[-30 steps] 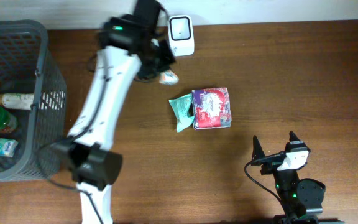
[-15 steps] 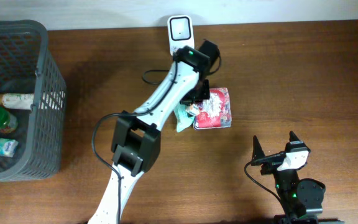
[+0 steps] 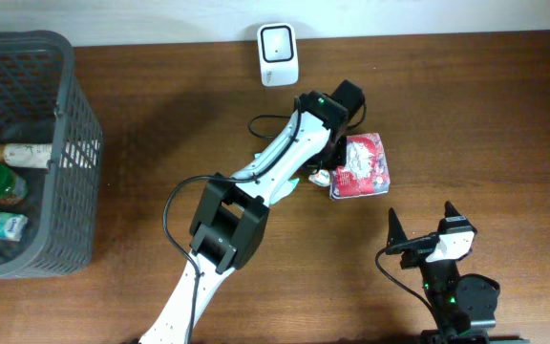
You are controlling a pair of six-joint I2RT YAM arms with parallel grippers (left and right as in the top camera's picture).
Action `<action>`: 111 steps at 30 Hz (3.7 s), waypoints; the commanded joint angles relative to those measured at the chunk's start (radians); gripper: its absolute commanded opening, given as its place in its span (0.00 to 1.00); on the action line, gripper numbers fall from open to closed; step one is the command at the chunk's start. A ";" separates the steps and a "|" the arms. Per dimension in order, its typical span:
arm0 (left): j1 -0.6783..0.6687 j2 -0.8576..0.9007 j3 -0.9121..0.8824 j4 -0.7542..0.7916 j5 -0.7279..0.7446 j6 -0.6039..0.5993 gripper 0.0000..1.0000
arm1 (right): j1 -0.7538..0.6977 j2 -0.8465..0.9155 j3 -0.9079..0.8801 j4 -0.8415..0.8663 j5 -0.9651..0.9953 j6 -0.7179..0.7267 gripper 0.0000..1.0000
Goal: Scan the item barcode
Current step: 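Place the orange packet between the wipes and tissue pack, then reach the left gripper into the basket and grasp the white bamboo tube, then lay the white bamboo tube on the table above the wipes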
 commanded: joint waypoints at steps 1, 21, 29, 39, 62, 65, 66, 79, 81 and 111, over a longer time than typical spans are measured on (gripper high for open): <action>0.024 0.014 0.037 -0.072 0.013 0.028 0.33 | 0.008 -0.003 -0.009 0.000 0.009 0.007 0.99; 0.487 -0.362 0.800 -0.462 0.084 0.081 0.99 | 0.008 -0.003 -0.009 -0.001 0.009 0.007 0.99; 0.955 -0.490 0.784 -0.462 -0.027 0.130 0.99 | 0.008 -0.003 -0.009 0.000 0.009 0.007 0.99; 1.221 -0.489 0.270 -0.381 -0.220 -0.024 0.99 | 0.008 -0.003 -0.009 0.000 0.009 0.007 0.99; 1.173 -0.484 -0.678 0.482 -0.091 -0.262 0.99 | 0.008 -0.003 -0.009 0.000 0.009 0.007 0.99; 1.173 -0.484 -0.739 0.563 -0.092 -0.262 1.00 | 0.008 -0.003 -0.009 0.000 0.009 0.007 0.99; 1.173 -0.484 -0.753 0.586 -0.092 -0.262 0.99 | 0.008 -0.003 -0.009 0.000 0.009 0.007 0.99; 1.173 -0.368 -0.819 0.644 -0.108 -0.234 0.84 | 0.008 -0.003 -0.009 0.000 0.009 0.007 0.99; 1.173 -0.369 -0.816 0.642 -0.107 -0.234 0.58 | 0.008 -0.003 -0.009 0.000 0.009 0.007 0.99; 1.073 -1.364 -0.749 0.605 0.301 -0.235 0.18 | 0.008 -0.003 -0.009 0.000 0.009 0.007 0.99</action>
